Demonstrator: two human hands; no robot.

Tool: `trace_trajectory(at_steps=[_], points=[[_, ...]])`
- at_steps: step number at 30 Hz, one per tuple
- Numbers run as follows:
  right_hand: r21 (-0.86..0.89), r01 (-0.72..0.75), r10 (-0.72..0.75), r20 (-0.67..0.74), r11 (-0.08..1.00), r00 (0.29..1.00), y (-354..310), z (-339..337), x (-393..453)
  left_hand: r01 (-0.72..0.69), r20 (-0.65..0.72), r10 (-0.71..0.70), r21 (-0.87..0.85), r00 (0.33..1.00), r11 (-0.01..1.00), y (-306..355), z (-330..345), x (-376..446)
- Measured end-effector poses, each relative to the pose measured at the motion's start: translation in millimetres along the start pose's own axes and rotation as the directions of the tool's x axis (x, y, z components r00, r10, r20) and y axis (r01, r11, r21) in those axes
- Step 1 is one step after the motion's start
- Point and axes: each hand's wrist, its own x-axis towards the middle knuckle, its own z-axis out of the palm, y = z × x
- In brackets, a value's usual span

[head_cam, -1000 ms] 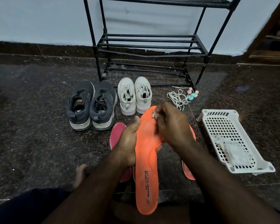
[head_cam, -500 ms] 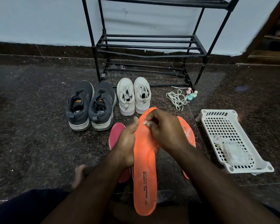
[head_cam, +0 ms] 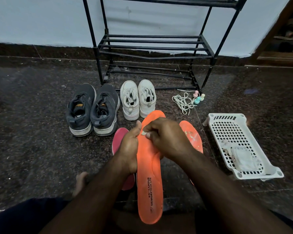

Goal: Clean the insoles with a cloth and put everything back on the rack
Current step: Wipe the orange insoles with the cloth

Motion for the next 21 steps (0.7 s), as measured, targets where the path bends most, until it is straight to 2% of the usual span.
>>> trace_trajectory(at_steps=[1, 3, 5, 6, 8, 12, 14, 16, 18, 19, 21], points=[[0.033, 0.024, -0.024, 0.001, 0.999, 1.000, -1, -2, -1, 0.002, 0.003, -0.002, 0.001, 1.000, 1.000, 1, 1, -1], [0.048, 0.052, -0.046, -0.122, 0.997, 0.992, 4, -9, 0, -0.007, 0.007, 0.007, 0.001, 1.000, 1.000, 2, 2, -3], [0.018, 0.007, -0.002, -0.239, 1.000, 0.971, 14, -15, 3, -0.006, 0.010, 0.006, 0.018, 1.000, 1.000, 2, 3, -2], [0.005, -0.020, 0.021, -0.255, 1.000, 0.967, 17, -16, 4, 0.000, 0.017, 0.000, 0.026, 1.000, 1.000, 1, 4, -3], [-0.011, 0.014, -0.016, -0.220, 1.000, 0.975, 13, -9, 3, -0.001, 0.011, 0.001, 0.031, 1.000, 1.000, 0, 4, -3], [0.034, 0.179, -0.174, -0.114, 0.983, 0.978, -2, 4, -5, -0.009, -0.003, 0.009, -0.004, 1.000, 1.000, 2, 3, -2], [0.054, 0.140, -0.127, -0.189, 0.989, 0.974, 3, -3, -1, -0.028, -0.021, 0.029, 0.021, 0.999, 0.999, 4, 4, -3], [0.027, 0.041, -0.033, -0.260, 0.999, 0.965, 14, -12, 3, -0.020, -0.019, 0.020, 0.038, 1.000, 0.999, 3, 6, -4], [-0.004, -0.061, 0.057, -0.267, 0.998, 0.962, 20, -13, 5, -0.009, -0.029, 0.010, 0.058, 1.000, 0.998, 2, 7, -3], [-0.021, -0.066, 0.058, -0.253, 0.998, 0.966, 19, -11, 5, -0.008, -0.029, 0.010, 0.062, 1.000, 0.998, 1, 7, -4], [-0.055, 0.013, -0.023, -0.185, 0.998, 0.982, 11, -5, 3, -0.015, -0.044, 0.018, 0.055, 0.999, 0.998, 0, 6, -3]])
